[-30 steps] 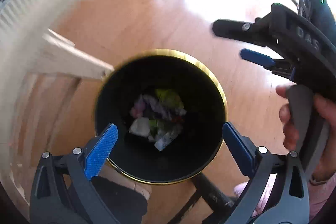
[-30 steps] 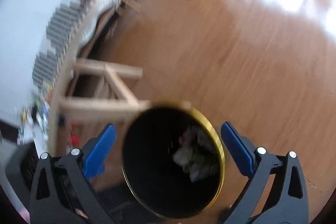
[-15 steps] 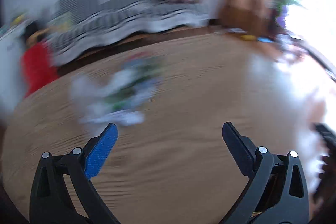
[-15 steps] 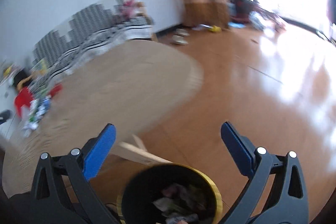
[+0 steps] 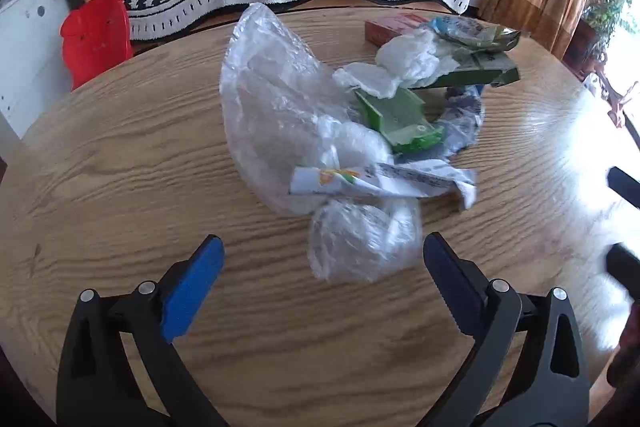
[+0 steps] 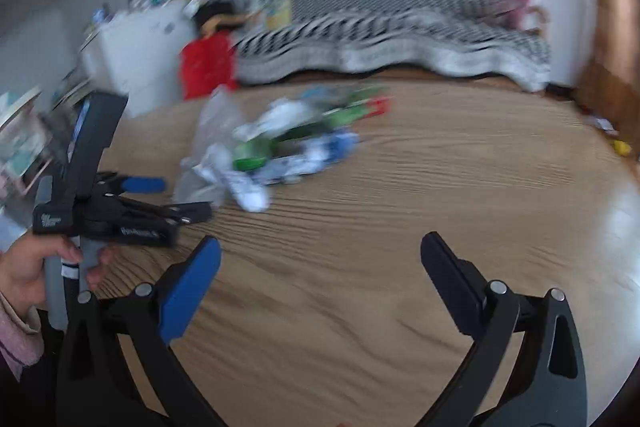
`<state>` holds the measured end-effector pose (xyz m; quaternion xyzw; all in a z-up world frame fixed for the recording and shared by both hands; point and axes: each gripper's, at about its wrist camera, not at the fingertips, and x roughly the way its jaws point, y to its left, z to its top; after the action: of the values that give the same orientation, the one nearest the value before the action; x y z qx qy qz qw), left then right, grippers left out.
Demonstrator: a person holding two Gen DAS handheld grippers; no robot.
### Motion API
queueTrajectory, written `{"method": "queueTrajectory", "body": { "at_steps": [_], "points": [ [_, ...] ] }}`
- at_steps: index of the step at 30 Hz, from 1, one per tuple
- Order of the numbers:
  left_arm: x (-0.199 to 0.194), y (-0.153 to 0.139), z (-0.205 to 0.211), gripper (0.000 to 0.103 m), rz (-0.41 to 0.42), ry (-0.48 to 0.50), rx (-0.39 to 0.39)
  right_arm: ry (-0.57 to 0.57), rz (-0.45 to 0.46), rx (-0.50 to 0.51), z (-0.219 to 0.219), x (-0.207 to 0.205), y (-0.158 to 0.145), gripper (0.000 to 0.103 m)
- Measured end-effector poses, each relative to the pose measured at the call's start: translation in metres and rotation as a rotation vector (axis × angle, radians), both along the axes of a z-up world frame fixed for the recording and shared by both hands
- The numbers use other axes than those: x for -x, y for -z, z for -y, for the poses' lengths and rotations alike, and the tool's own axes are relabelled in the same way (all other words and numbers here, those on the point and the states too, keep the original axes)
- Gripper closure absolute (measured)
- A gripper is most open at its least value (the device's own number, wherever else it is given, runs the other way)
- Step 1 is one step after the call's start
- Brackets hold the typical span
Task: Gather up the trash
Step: 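Return both tools to the table toward the remaining trash, then grasp the clear plastic bag with the left tool while the right tool grasps the white printed strip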
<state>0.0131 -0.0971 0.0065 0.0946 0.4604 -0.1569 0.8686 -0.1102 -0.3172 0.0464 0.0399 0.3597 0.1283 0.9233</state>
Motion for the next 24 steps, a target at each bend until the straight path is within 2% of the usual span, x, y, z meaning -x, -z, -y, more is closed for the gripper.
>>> {"method": "queueTrajectory", "body": {
  "at_steps": [3, 9, 15, 16, 17, 18, 19, 20, 21, 23, 24],
  "points": [
    [-0.013, 0.01, 0.003, 0.006, -0.003, 0.028, -0.008, -0.034, -0.02, 0.027, -0.019, -0.036, 0.006, 0.007],
    [-0.021, 0.012, 0.005, 0.006, 0.006, 0.108, 0.002, -0.212, -0.075, 0.102, -0.045, -0.076, 0.009, 0.023],
    [-0.031, 0.014, 0.0, 0.007, 0.021, 0.159, 0.017, -0.29, -0.127, 0.084, -0.054, -0.107, 0.02, 0.045],
    [-0.033, 0.014, -0.001, 0.007, 0.02, 0.163, 0.027, -0.286, -0.136, 0.083, -0.054, -0.111, 0.022, 0.052],
    [-0.035, 0.013, -0.002, 0.01, 0.017, 0.169, 0.046, -0.277, -0.145, 0.082, -0.054, -0.115, 0.024, 0.063],
    [-0.036, 0.01, -0.004, 0.014, 0.019, 0.171, 0.078, -0.272, -0.14, 0.083, -0.053, -0.114, 0.023, 0.069],
    [-0.036, 0.009, -0.005, 0.025, 0.024, 0.166, 0.087, -0.27, -0.139, 0.077, -0.054, -0.113, 0.024, 0.076],
    [-0.036, 0.008, -0.006, 0.04, 0.031, 0.16, 0.093, -0.272, -0.138, 0.064, -0.054, -0.111, 0.025, 0.078],
    [-0.036, 0.006, -0.008, 0.05, 0.037, 0.16, 0.1, -0.268, -0.135, 0.057, -0.055, -0.108, 0.025, 0.08],
    [-0.038, 0.005, -0.011, 0.094, 0.036, 0.15, 0.118, -0.257, -0.103, 0.039, -0.055, -0.099, 0.02, 0.085],
    [-0.041, 0.006, -0.015, 0.099, 0.012, 0.127, 0.159, -0.252, -0.092, 0.028, -0.055, -0.094, 0.019, 0.086]
  ]
}}
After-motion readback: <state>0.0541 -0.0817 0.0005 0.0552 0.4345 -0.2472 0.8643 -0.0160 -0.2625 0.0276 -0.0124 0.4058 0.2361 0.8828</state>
